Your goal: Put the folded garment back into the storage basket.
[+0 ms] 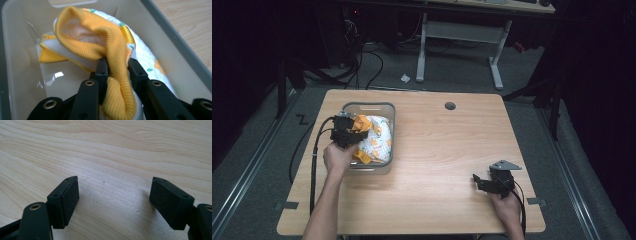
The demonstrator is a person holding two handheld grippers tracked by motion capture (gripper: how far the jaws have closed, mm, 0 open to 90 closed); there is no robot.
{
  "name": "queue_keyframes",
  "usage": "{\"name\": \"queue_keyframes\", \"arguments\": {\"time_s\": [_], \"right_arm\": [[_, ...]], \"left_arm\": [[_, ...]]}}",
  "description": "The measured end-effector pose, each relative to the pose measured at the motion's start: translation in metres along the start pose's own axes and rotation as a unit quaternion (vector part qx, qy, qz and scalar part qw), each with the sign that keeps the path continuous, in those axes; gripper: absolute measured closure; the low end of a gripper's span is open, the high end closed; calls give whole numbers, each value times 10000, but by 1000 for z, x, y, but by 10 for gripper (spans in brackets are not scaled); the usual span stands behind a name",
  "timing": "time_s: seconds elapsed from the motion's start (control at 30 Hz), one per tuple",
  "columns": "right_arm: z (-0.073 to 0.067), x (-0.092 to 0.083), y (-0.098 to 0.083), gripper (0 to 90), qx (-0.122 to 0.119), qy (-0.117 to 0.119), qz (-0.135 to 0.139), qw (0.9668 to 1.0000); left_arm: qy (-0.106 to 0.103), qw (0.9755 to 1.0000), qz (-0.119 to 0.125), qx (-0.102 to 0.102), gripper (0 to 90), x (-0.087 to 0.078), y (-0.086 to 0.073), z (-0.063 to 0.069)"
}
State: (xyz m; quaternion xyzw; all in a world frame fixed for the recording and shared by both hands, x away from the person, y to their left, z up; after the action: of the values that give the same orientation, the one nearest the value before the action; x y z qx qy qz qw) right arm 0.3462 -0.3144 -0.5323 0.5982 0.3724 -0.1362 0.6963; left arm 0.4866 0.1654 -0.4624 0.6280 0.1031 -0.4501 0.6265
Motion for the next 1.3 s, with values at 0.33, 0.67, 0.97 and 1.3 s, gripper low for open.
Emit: {"name": "queue_keyframes", "arguments": {"time_s": [0.33,0.67,0.97,1.3], "right_arm": [[0,0,0,238,3,-2,0,10000],[0,0,0,237,3,0,0,10000],[0,0,0,238,5,-3,9,10000],[0,0,0,238,6,-8,14,10000]], "left_arm": [[648,9973,-269,-219,546,4,-1,-9],[741,9955,584,-93,417,-25,6,4],[384,9945,963,142,401,-40,7,30],[151,9928,1165,237,396,-49,4,47]]}}
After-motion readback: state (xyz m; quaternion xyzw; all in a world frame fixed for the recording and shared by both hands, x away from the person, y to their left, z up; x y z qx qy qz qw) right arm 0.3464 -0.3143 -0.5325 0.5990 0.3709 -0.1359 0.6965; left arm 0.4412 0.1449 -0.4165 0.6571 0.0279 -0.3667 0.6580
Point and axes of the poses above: each handheld gripper's, and its own axes: x roughly forward along the jaws, y roughly out of its top, z roughly to its right, the point moved 2 cm from there along x, roughly forward along the jaws, and after that the axes turned 4 degrees about z, right-handed, at the moved point
